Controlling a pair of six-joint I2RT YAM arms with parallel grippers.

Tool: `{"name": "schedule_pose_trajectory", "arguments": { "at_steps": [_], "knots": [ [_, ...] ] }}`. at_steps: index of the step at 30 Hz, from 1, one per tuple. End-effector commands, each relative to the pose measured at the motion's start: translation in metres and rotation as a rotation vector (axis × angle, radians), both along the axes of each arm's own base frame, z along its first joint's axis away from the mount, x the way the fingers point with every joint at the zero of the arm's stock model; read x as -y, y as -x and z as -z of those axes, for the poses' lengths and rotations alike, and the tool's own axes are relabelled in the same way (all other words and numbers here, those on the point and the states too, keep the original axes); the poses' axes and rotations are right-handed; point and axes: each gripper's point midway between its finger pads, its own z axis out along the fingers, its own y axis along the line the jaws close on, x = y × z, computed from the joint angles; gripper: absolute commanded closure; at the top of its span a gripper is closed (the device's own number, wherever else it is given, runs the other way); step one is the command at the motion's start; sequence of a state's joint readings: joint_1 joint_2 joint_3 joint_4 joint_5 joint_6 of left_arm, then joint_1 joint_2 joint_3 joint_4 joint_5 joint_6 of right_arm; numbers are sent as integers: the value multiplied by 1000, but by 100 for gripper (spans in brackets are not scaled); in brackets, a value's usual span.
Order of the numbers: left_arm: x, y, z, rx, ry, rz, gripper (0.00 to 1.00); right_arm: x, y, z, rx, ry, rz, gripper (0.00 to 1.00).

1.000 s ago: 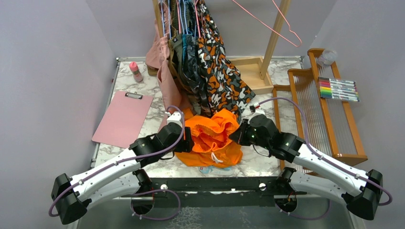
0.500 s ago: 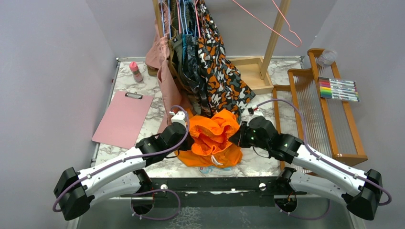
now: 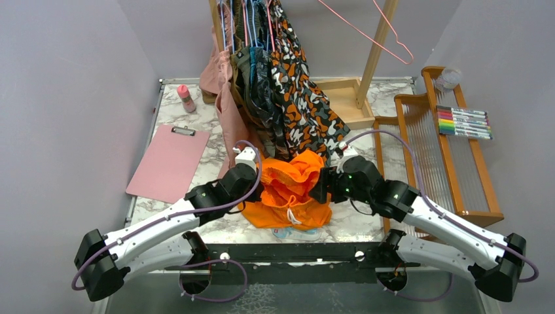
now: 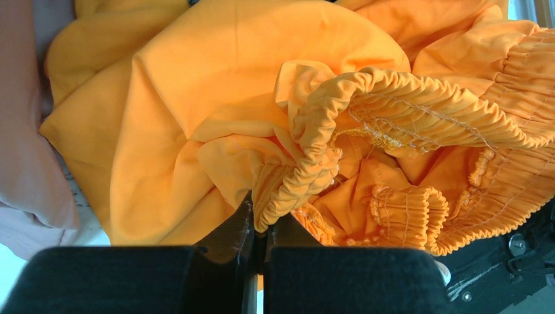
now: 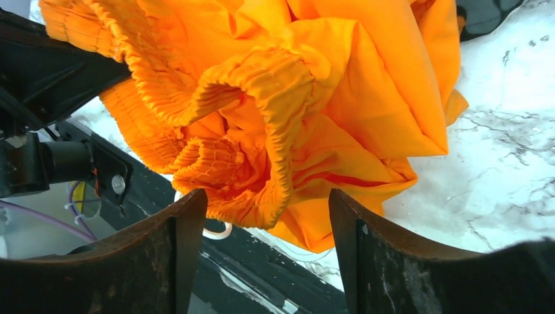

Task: Place the shorts on the hanger
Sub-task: Adjust the shorts at the center of the board.

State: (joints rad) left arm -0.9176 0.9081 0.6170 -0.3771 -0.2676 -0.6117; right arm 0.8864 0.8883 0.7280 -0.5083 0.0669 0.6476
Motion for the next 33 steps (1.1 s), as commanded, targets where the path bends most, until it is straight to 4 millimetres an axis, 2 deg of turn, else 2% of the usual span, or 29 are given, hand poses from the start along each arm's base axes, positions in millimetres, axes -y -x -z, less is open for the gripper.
{"name": "schedule_pose_trajectory", "arguments": {
  "at_steps": [1,6,13,17,20,26,33],
  "knots": [
    [2,-10,-15,50,-28,15,100,14,-9,-26,114,31,9,26],
    [6,-10,-19,53,-30,40,100,30,-22,-39,210,67,70,28],
    [6,-7,-23,59,-14,53,100,22,-14,-57,327,-12,-43,33],
    [8,-5,-24,56,-10,65,100,11,-9,-47,296,-1,-117,35],
    [10,-5,-25,52,-10,76,100,13,-16,-36,262,46,-77,37],
    [9,-4,-28,56,-16,80,100,19,-34,-47,329,87,-12,36],
    [6,-5,-37,74,-20,84,100,21,-50,-42,352,229,-29,38]
  ]
}}
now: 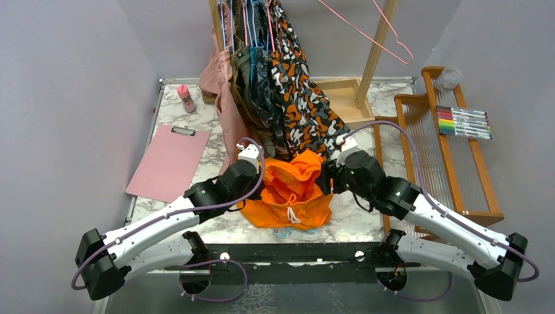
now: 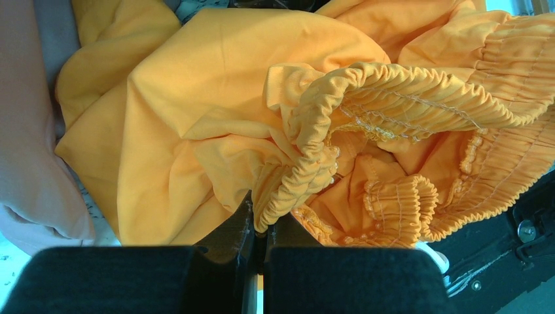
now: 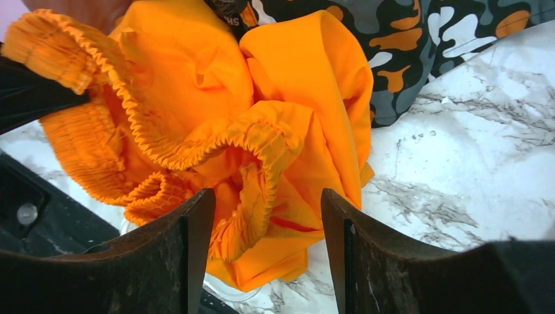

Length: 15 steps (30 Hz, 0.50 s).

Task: Place the shorts on the hanger
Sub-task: Adjust the shorts at the center of the board.

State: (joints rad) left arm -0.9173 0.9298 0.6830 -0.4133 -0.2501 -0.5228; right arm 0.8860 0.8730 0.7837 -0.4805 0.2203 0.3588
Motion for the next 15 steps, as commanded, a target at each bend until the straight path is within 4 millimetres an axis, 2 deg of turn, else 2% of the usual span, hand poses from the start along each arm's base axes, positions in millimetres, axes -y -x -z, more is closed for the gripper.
{"name": "schedule_pose_trajectory", "arguments": {
  "at_steps": [1,15],
  "knots": [
    [2,-2,-24,39,27,21,100,2,-18,-12,74,79,10,38],
    [-4,-2,-49,80,23,27,100,-17,-42,-18,135,156,-40,43]
  ]
}}
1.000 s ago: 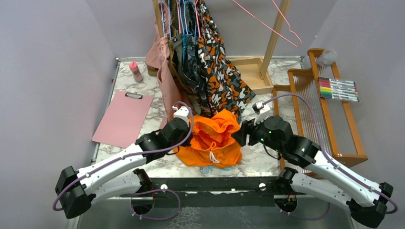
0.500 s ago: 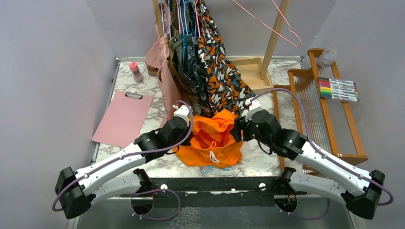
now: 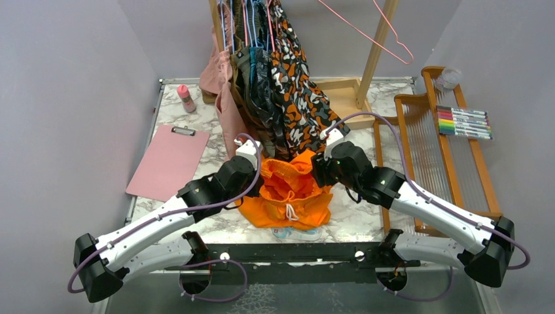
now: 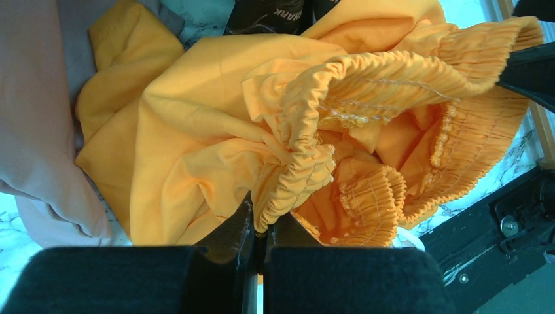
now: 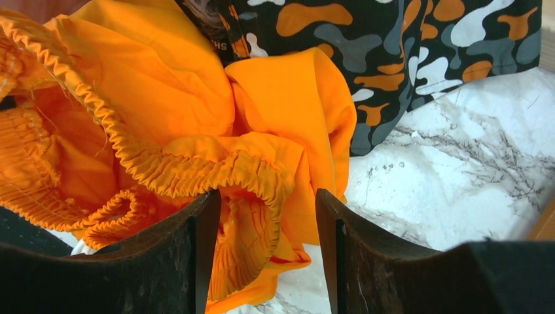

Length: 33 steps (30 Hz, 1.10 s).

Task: Place the shorts on the hanger
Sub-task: Adjust the shorts at the center of the board.

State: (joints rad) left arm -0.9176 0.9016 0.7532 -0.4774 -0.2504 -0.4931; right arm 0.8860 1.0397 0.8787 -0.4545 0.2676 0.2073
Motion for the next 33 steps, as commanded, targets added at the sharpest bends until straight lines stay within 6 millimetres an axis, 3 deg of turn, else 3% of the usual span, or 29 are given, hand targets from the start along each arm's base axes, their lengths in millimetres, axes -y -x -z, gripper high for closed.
{"name": "schedule_pose_trajectory", "arguments": {
  "at_steps": [1,7,12,15,21,24,29,31,33],
  "knots": [
    [-3,-2,-26,53,11,10,100,-7,-14,-19,72,-1,-8,43],
    [-9,-4,-38,83,-20,14,100,-10,-16,-15,71,22,-29,46],
    [-11,-6,-49,103,-29,13,100,-11,-17,-16,72,26,-29,64],
    [-12,-7,-55,116,-28,13,100,-9,-19,-14,76,37,-19,68],
    [-12,-6,-60,124,-30,23,100,-9,-23,-9,75,49,3,52],
    [-12,-5,-59,120,-30,26,100,-12,-23,-5,57,44,3,52],
    [-13,-4,-58,118,-27,24,100,-12,-22,-4,53,31,9,68],
    [-15,-5,-60,124,-29,19,100,-11,-22,-10,64,20,10,79],
    [-17,-6,-66,138,-33,18,100,-13,-21,-24,76,-17,9,96]
  ]
}}
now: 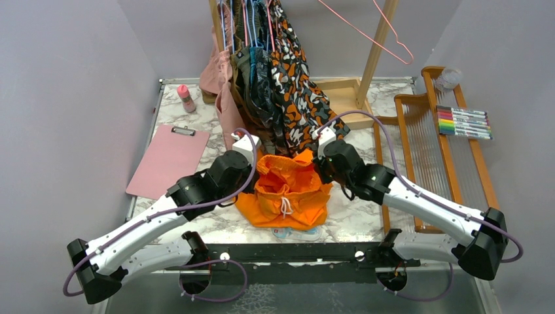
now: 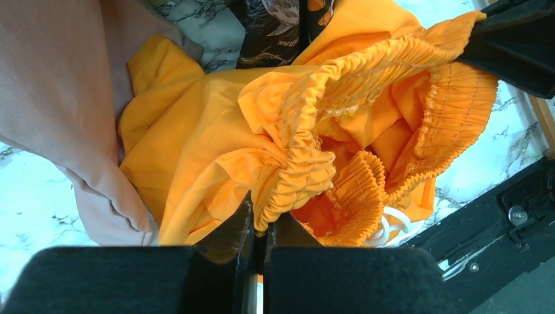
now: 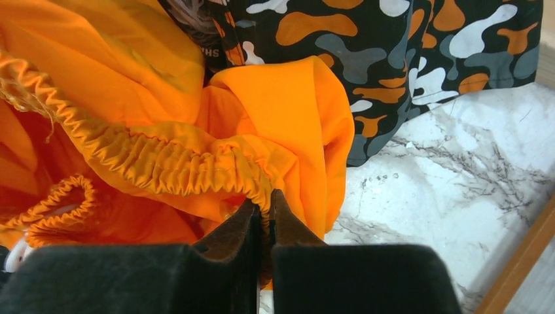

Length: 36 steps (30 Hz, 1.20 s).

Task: Place the shorts on the hanger
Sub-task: Adjust the shorts at the center of the board.

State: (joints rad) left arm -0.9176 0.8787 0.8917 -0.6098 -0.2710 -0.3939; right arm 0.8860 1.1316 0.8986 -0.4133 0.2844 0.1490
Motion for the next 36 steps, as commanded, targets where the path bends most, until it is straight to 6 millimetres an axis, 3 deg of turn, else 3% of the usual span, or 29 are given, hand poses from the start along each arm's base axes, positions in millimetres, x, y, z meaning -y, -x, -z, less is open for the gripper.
{"name": "schedule_pose_trajectory", "arguments": {
  "at_steps": [1,3,6,8,12,14,15,17,19,23,25,26,27,28,30,32,34,36],
  "knots": [
    [-6,-7,-31,77,19,-19,100,-6,-5,-46,72,-117,20,99],
    [-10,-10,-51,118,15,-28,100,-9,-2,-72,85,-173,6,99],
    [-16,-16,-106,221,38,-32,100,-10,2,-125,131,-260,-4,99],
    [-22,-18,-155,311,57,-30,100,-5,3,-165,168,-310,15,99],
    [-45,-14,-277,529,136,-50,100,23,4,-266,294,-433,112,99],
    [-59,-7,-325,615,197,-69,100,40,9,-310,358,-501,153,99],
    [-65,-4,-340,644,220,-80,100,49,12,-323,381,-522,173,99],
    [-77,-1,-352,674,237,-113,100,65,11,-329,403,-515,241,99],
    [-80,-3,-342,664,224,-140,100,72,7,-318,394,-479,289,99],
    [-62,-10,-310,604,214,-113,100,61,5,-288,336,-451,268,99],
    [-54,-13,-305,591,218,-98,100,55,4,-286,332,-449,251,99],
    [-52,-14,-311,601,223,-98,100,55,3,-296,349,-451,245,99],
    [-53,-14,-326,626,240,-102,100,55,2,-312,376,-453,237,99],
    [-55,-13,-347,659,263,-106,100,59,3,-340,423,-472,231,99],
    [-66,-2,-406,753,370,-112,100,75,11,-404,536,-546,228,99],
    [-80,25,-466,872,540,-72,100,84,26,-454,621,-653,189,99],
    [-87,43,-490,958,653,-34,100,89,38,-473,656,-727,152,99],
    [-90,53,-488,1009,719,-10,100,80,37,-456,623,-725,135,99]
  ]
}}
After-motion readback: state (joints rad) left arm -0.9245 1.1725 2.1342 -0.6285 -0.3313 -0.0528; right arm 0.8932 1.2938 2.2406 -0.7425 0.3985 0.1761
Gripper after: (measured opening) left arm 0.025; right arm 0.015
